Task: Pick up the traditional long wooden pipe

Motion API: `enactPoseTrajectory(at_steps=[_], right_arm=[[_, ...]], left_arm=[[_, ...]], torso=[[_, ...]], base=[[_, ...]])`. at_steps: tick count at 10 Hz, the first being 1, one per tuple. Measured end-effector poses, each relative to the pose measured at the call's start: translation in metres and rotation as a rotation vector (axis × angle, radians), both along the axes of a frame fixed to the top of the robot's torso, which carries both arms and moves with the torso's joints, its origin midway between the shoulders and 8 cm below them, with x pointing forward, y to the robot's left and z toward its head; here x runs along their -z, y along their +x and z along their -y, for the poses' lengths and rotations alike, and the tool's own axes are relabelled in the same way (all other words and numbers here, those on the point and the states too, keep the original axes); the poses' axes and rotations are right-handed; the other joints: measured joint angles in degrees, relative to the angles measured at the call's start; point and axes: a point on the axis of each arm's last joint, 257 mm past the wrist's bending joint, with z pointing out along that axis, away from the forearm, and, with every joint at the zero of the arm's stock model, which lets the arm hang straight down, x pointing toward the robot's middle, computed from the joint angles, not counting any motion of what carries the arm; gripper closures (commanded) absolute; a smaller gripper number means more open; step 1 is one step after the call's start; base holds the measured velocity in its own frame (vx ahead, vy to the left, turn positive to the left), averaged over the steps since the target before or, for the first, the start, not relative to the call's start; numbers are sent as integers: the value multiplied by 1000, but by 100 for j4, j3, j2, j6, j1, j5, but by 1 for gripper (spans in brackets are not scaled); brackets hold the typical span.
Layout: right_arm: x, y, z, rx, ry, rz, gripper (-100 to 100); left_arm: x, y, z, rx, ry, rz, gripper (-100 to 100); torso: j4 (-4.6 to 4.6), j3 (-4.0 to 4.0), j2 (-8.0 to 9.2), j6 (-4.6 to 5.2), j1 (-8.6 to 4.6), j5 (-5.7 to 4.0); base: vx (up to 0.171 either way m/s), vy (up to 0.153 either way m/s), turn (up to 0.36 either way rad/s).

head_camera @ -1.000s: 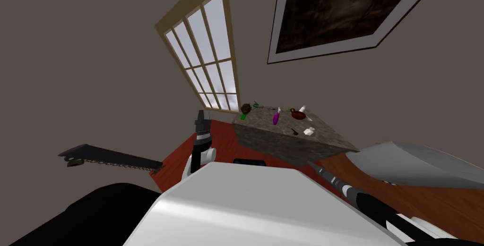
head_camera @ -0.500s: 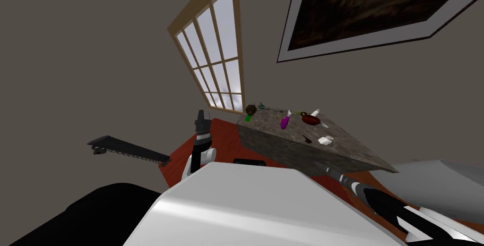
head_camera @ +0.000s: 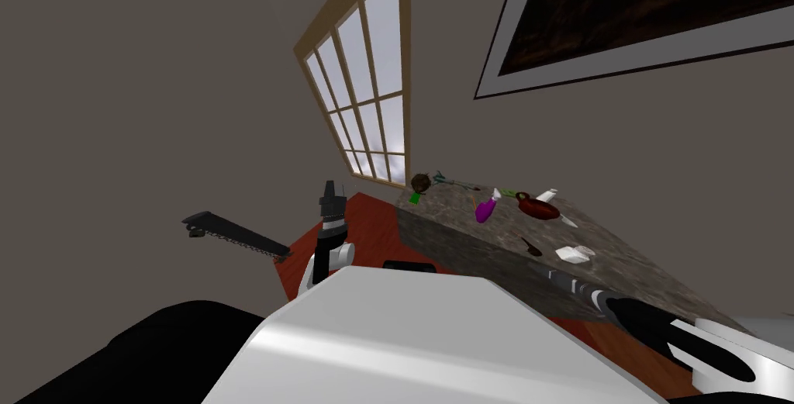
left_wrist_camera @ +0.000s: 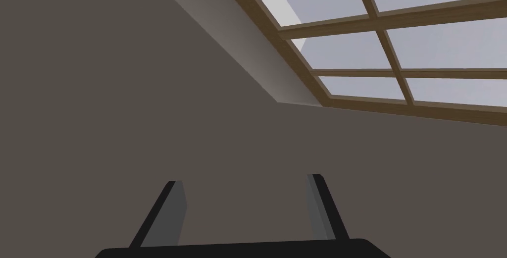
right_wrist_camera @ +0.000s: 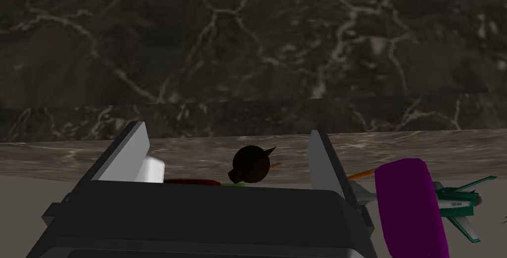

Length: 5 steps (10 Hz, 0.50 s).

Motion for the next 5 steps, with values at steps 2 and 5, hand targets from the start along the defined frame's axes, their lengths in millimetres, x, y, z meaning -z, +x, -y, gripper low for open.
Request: enactPoseTrajectory(at_steps=[2,5], right_arm=[[-9,5,13,-25,-55,-23,-100],[-19,9,28,-42,-105,-47,0]], left_arm=[[0,0,0,0,0,0,0],[0,0,0,0,0,0,0]], torso=[[1,3,5,2,-9,-2],[6,16,28,7,-13,-4]], base=[[65,8,96],[25,1,41]])
